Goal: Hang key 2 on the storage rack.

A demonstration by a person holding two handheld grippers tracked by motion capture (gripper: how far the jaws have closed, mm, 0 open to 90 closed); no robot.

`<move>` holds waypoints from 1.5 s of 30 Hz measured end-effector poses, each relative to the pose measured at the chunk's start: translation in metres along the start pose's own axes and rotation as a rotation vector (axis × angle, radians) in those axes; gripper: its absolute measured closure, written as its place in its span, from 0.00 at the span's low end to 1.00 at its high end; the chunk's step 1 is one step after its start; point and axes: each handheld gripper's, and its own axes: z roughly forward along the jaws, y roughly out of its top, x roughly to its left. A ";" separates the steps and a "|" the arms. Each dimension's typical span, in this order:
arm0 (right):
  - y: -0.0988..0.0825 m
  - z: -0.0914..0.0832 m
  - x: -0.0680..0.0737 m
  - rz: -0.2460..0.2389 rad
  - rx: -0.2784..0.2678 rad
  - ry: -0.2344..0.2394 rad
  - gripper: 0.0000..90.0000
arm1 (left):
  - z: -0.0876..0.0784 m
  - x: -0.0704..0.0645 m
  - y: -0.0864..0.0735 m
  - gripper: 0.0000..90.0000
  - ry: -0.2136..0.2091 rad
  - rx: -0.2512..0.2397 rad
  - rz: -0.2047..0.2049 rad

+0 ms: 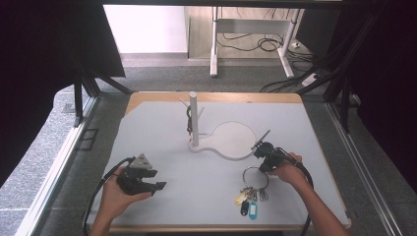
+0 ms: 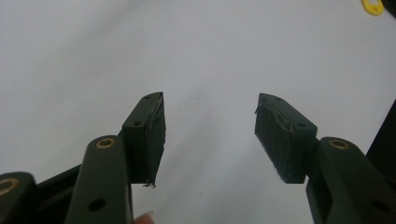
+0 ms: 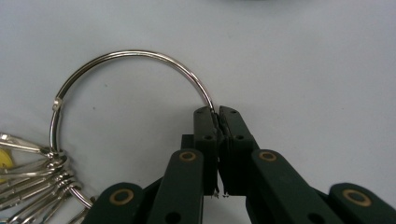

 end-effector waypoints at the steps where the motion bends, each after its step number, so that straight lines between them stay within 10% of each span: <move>1: 0.000 0.000 0.000 0.006 -0.004 0.004 0.97 | 0.000 0.000 0.000 0.48 0.001 0.003 0.001; 9: -0.006 -0.018 -0.001 0.006 -0.053 0.025 1.00 | -0.002 0.007 -0.006 0.48 -0.005 -0.011 -0.039; 31: -0.010 -0.003 -0.004 0.053 0.071 0.051 0.88 | -0.001 0.006 -0.007 0.48 -0.012 -0.008 -0.035; 45: -0.011 -0.009 -0.006 0.088 0.047 0.084 0.95 | -0.001 0.007 -0.008 0.49 -0.013 -0.012 -0.039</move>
